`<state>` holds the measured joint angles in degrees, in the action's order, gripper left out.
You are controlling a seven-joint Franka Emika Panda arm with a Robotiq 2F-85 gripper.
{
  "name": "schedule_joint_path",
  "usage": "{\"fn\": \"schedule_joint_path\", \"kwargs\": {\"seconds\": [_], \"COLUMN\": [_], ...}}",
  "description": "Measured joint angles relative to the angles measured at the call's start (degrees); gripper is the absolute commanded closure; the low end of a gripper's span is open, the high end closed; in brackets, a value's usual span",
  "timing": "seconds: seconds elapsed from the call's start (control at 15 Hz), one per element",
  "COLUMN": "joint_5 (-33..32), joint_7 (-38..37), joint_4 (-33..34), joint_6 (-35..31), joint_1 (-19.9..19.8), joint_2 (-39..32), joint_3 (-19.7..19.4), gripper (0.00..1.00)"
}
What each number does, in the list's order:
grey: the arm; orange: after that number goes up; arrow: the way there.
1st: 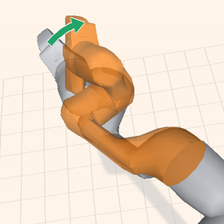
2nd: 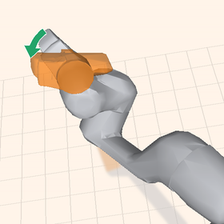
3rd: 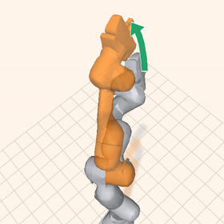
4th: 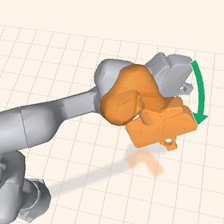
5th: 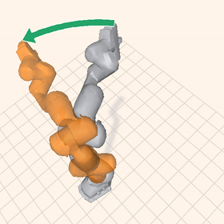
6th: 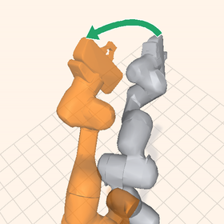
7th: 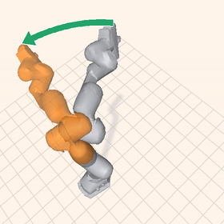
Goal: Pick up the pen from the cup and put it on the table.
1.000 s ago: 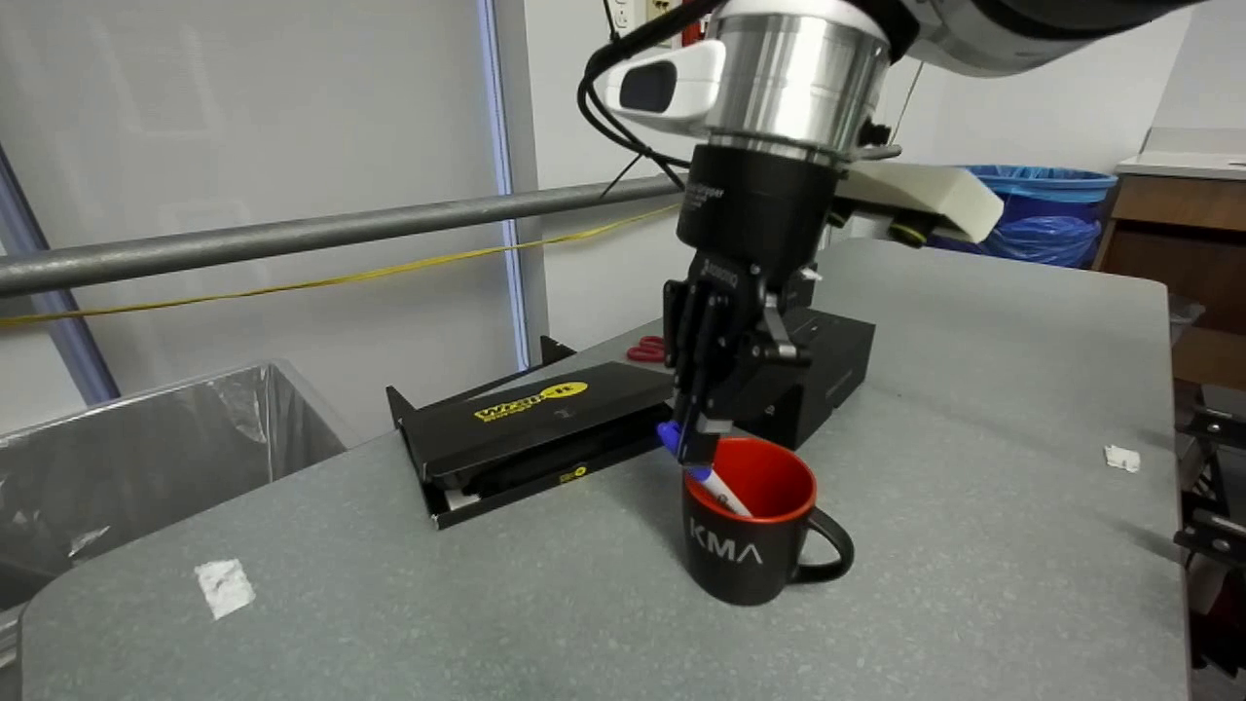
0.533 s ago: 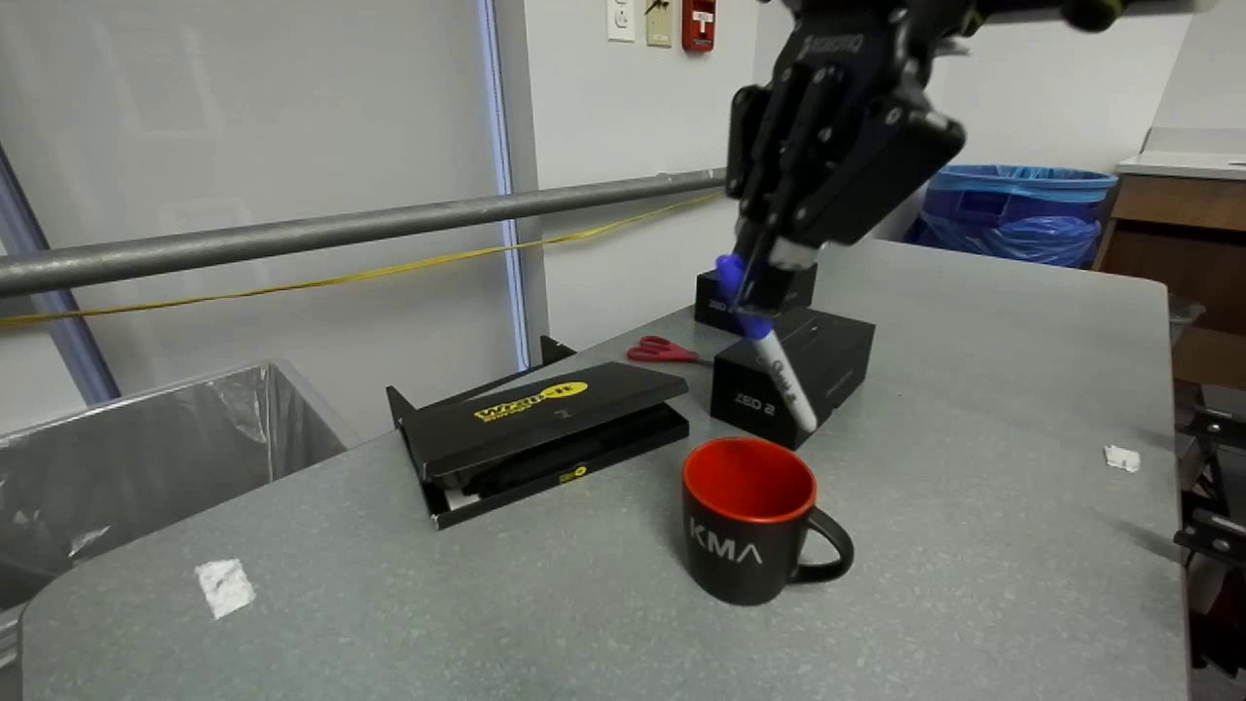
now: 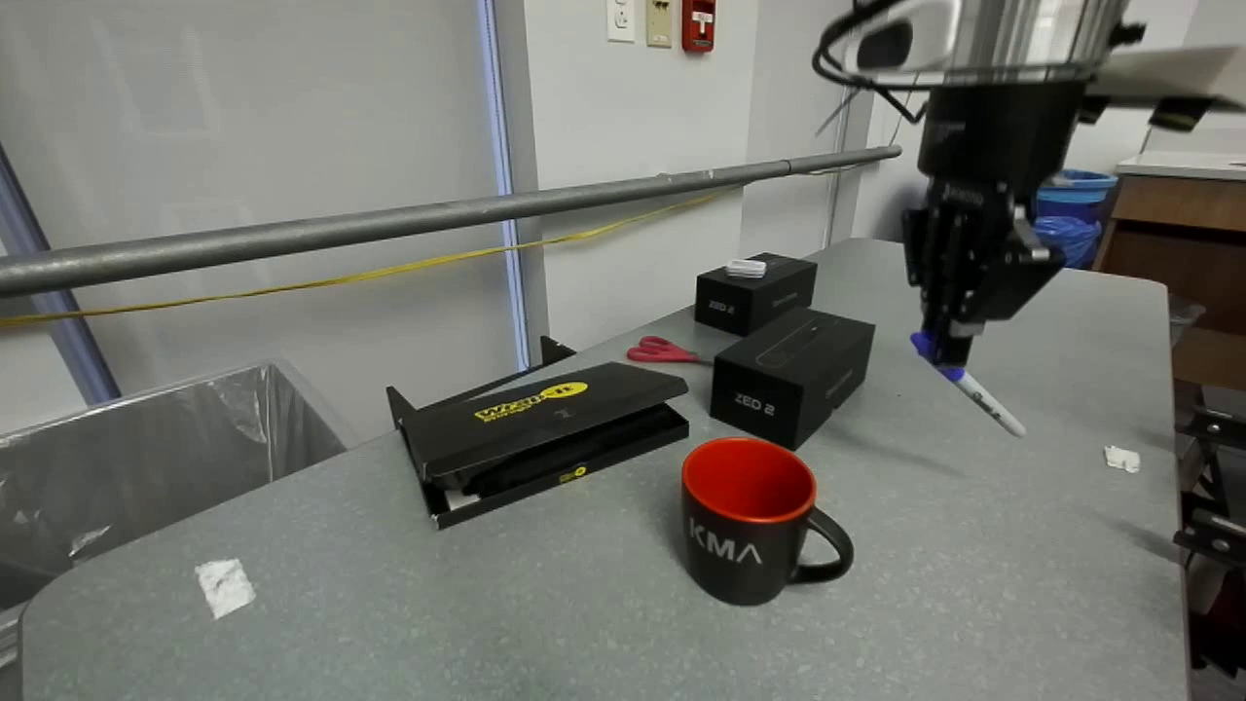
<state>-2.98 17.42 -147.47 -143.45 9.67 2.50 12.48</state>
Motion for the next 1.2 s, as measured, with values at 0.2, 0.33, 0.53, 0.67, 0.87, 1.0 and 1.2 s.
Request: {"fn": "schedule_joint_path", "kwargs": {"seconds": [0.2, 0.33, 0.53, 0.67, 0.87, 1.0, 1.2], "joint_5": [-5.22, -5.42, -5.42, -5.42, -5.42, -5.42, -5.42], "joint_7": [-5.36, -6.73, -8.40, -9.14, -9.29, -9.32, -9.34], "joint_4": [0.22, 2.34, 6.59, 8.52, 9.77, 10.14, 10.59], "joint_6": [-1.66, -3.95, -5.10, -5.10, -5.03, -5.03, -5.03], "joint_1": [-1.89, -1.98, -1.61, -1.18, -0.85, -0.69, -0.50], "joint_2": [-8.98, -15.00, -20.57, -21.93, -22.01, -21.83, -21.59], "joint_3": [-3.47, -4.68, -4.75, -4.66, -4.23, -3.99, -3.91], "gripper": [0.96, 0.96, 0.59, 0.45, 0.23, 0.08, 0.00]}}
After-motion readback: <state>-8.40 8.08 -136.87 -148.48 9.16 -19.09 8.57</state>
